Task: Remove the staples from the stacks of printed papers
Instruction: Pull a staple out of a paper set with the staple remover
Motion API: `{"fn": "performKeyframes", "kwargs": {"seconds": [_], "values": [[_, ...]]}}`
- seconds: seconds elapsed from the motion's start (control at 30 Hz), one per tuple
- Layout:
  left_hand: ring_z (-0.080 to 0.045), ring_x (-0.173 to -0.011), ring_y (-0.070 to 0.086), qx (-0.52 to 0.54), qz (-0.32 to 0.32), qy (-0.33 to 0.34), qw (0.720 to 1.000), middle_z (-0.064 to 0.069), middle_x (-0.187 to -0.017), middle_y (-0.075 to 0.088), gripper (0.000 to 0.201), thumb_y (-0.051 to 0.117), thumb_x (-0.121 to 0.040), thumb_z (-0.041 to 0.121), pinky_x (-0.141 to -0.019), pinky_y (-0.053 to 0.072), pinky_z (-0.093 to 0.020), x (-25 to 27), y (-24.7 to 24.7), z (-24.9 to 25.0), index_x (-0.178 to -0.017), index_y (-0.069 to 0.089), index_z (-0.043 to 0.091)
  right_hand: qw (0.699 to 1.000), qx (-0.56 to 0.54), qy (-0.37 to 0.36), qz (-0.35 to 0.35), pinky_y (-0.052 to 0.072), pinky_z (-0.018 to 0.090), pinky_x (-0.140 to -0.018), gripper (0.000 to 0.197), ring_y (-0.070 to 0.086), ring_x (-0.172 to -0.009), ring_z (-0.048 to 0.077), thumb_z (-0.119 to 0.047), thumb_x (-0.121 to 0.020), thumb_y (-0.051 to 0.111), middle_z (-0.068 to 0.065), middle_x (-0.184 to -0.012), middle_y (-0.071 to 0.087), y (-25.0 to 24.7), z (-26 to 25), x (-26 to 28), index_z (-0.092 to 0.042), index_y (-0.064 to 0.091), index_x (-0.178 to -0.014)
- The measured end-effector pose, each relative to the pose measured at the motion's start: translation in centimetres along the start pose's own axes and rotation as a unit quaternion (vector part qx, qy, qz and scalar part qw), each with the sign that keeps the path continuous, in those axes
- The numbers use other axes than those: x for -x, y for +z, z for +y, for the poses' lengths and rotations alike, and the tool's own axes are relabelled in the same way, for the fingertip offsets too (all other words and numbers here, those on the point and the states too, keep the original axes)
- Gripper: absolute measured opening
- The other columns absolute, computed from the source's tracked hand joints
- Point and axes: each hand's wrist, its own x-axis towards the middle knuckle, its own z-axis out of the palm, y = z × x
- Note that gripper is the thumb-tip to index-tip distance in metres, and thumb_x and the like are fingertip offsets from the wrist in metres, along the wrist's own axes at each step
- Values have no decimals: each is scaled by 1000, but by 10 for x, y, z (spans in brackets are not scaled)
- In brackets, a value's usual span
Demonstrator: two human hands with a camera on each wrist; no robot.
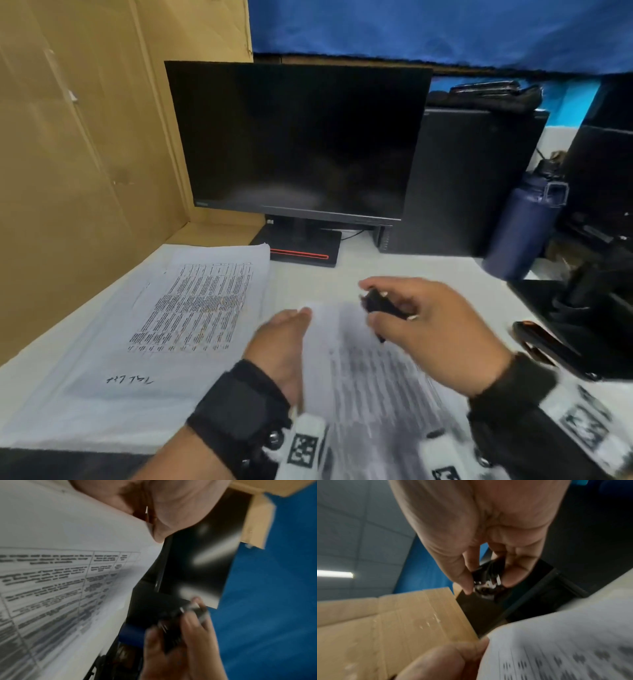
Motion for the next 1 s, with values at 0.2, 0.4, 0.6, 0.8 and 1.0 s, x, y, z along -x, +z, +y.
{"fn": "performKeyframes", "kwargs": {"seconds": [0.2, 0.4, 0.6, 0.8, 1.0], "values": [[-34, -119, 66, -161, -56, 17, 985, -18, -132, 66, 47, 70, -84, 34, -108, 51, -46, -8, 45, -7, -127, 63, 16, 969, 163, 158, -98, 54, 27, -67, 17, 67, -74, 14, -30, -80, 78, 1, -85, 72, 37, 65, -43, -18, 69, -89], [-19, -158, 10, -682, -161, 154, 697, 4, -170, 18, 66, 50, -102, 46, -127, 18, -38, 25, 17, 6, -161, 26, 26, 957, 184, 181, -134, 57, 28, -72, 16, 70, -78, 14, -31, -79, 77, -1, -86, 74, 28, 85, -54, -20, 70, -88], [-22, -159, -7, -756, -200, 148, 606, 3, -172, -8, 77, 39, -104, 51, -130, 8, -44, 38, 16, -5, -163, 6, 17, 954, 212, 154, -143, 57, 30, -72, 8, 69, -80, 16, -30, -83, 71, -3, -89, 72, 38, 89, -71, -25, 67, -88], [-19, -158, -14, -796, -221, 167, 537, 4, -172, -15, 64, 27, -108, 33, -127, -5, -55, 48, 26, -19, -163, -6, 24, 948, 240, 152, -146, 52, 27, -68, 9, 64, -82, 13, -25, -85, 71, -6, -93, 67, 45, 86, -77, -26, 64, -90], [-23, -159, -7, -792, -244, 188, 527, -4, -173, -2, 64, 31, -107, 29, -130, -1, -44, 47, 31, -12, -164, 5, 19, 951, 223, 161, -140, 51, 26, -68, 10, 64, -81, 14, -19, -82, 72, -3, -92, 68, 52, 79, -82, -23, 66, -89]]}}
